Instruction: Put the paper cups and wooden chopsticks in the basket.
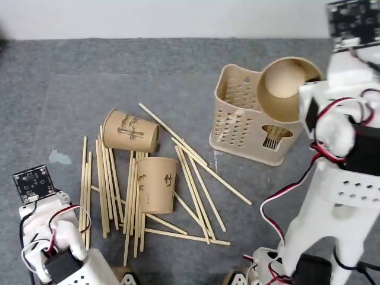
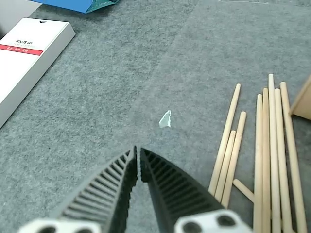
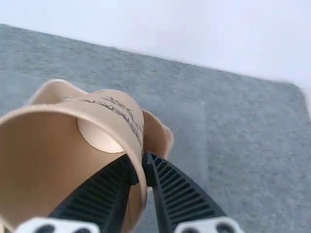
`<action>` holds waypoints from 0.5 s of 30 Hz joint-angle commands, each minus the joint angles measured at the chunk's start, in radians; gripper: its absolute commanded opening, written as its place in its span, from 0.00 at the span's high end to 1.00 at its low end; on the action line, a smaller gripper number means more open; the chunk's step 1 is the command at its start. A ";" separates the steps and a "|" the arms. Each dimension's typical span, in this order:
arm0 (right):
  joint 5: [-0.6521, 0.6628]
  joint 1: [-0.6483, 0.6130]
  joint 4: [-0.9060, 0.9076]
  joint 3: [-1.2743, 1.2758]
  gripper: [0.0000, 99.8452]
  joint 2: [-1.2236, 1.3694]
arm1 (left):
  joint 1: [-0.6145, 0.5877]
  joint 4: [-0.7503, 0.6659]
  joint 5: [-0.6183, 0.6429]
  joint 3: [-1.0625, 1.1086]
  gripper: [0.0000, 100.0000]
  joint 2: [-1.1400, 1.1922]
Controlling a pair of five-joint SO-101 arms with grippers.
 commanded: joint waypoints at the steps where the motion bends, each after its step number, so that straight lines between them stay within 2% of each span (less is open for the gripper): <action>1: 0.034 0.042 0.018 -0.040 0.99 -0.028 | -0.005 -0.025 0.009 -0.010 0.99 -0.011; 11: 0.052 0.053 0.048 -0.028 0.98 0.120 | -0.005 -0.023 0.009 -0.010 0.99 -0.011; 15: 0.057 0.047 0.044 -0.055 0.87 0.163 | -0.005 -0.023 0.009 -0.010 0.99 -0.011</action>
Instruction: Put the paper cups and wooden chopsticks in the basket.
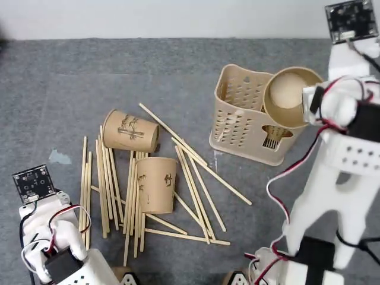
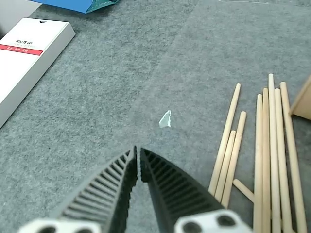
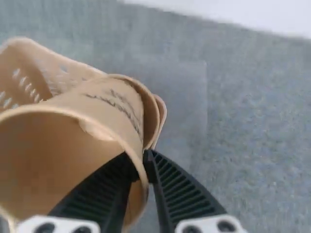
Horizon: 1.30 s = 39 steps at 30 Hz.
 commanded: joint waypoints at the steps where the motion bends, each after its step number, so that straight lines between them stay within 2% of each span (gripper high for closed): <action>1: 0.005 0.002 -0.004 -0.078 0.83 0.016 | -0.005 -0.023 0.009 -0.010 0.99 -0.011; 3: 0.003 0.002 -0.031 -0.124 0.77 0.030 | -0.005 -0.023 0.009 -0.010 0.99 -0.011; 5: -0.017 0.002 -0.079 -0.166 0.74 0.045 | -0.005 -0.023 0.009 -0.010 0.99 -0.011; 10: -0.046 -0.002 -0.202 -0.204 0.74 0.081 | -0.005 -0.023 0.009 -0.010 0.99 -0.011; 17: -0.044 -0.074 -0.225 -0.203 0.74 0.139 | -0.005 -0.023 0.009 -0.010 0.99 -0.011; 21: -0.046 -0.076 -0.145 -0.204 0.74 0.137 | -0.005 -0.021 0.009 -0.010 0.99 -0.011; 28: -0.040 -0.153 0.148 -0.190 0.75 0.058 | -0.005 -0.026 0.009 -0.010 0.99 -0.011; 31: -0.046 -0.180 0.142 -0.098 0.80 0.005 | -0.003 -0.026 0.011 -0.016 0.99 -0.011; 36: -0.038 -0.288 0.139 0.080 0.97 -0.088 | 0.052 -0.023 0.006 -0.022 0.99 -0.011; 39: -0.038 -0.363 0.139 0.195 0.99 -0.143 | 0.089 -0.018 0.006 -0.070 0.99 -0.006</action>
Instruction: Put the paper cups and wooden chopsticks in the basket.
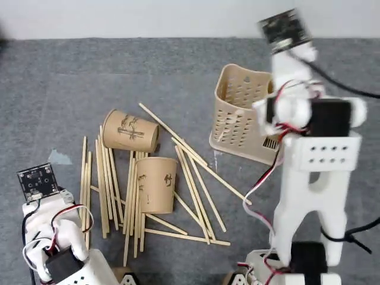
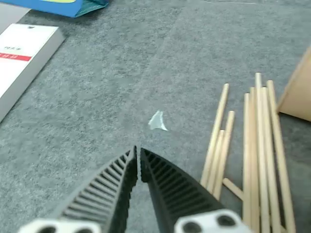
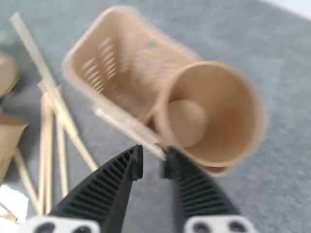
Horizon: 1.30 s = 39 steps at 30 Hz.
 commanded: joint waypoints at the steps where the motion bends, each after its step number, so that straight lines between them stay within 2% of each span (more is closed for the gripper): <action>1: -0.003 -0.082 0.038 0.118 0.99 -0.102 | 0.043 -0.018 0.008 -0.090 0.99 -0.003; 6: -0.005 -0.168 0.031 0.290 0.99 -0.176 | 0.101 0.015 -0.049 -0.209 0.98 -0.002; 10: -0.012 -0.183 -0.018 0.382 0.99 -0.208 | 0.146 0.068 -0.054 -0.286 0.93 -0.002; 14: -0.014 -0.183 -0.108 0.494 0.99 -0.209 | 0.192 0.092 -0.081 -0.320 0.93 0.005; 20: -0.051 -0.188 -0.262 0.618 0.99 -0.205 | 0.203 0.089 -0.091 -0.400 0.93 0.244; 26: -0.006 -0.334 -0.294 0.620 0.98 -0.202 | 0.201 0.132 -0.084 -0.512 0.93 0.546; 28: 0.003 -0.384 -0.297 0.617 0.95 -0.193 | 0.196 0.130 -0.084 -0.515 0.93 0.603; 31: 0.002 -0.438 -0.291 0.574 0.88 -0.131 | 0.196 0.129 -0.084 -0.515 0.93 0.643; 39: 0.020 -0.532 -0.275 0.327 0.87 0.191 | 0.196 0.129 -0.084 -0.513 0.93 0.651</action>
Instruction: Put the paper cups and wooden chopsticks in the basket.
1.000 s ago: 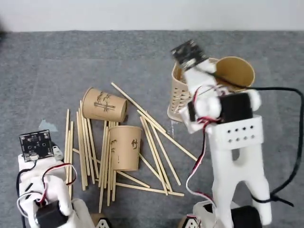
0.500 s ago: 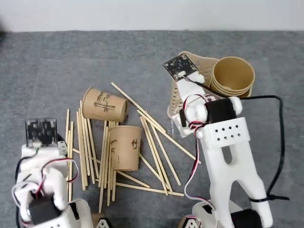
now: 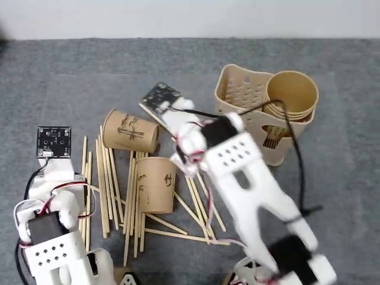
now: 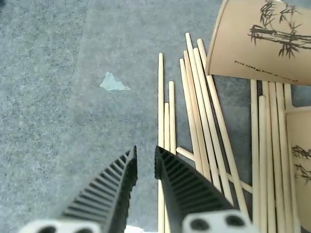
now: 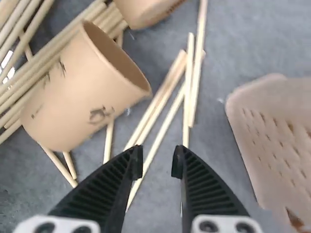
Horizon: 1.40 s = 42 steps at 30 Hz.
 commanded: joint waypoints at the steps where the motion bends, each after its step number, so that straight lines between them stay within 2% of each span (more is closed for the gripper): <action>1: 0.041 -0.041 0.018 -0.176 0.87 0.125 | -0.002 0.003 -0.002 -0.050 0.93 0.011; 11: 0.060 -0.108 0.127 -0.537 0.87 0.443 | -0.002 -0.020 -0.002 -0.005 0.93 0.009; 23: 0.080 -0.122 0.133 -0.694 0.87 0.659 | -0.002 -0.018 -0.002 0.002 0.93 0.008; 35: 0.100 -0.124 0.248 -0.697 0.87 0.463 | -0.002 -0.018 -0.002 0.002 0.93 0.008; 42: 0.094 -0.157 0.275 -0.695 0.87 0.449 | -0.002 -0.018 -0.002 0.002 0.93 0.009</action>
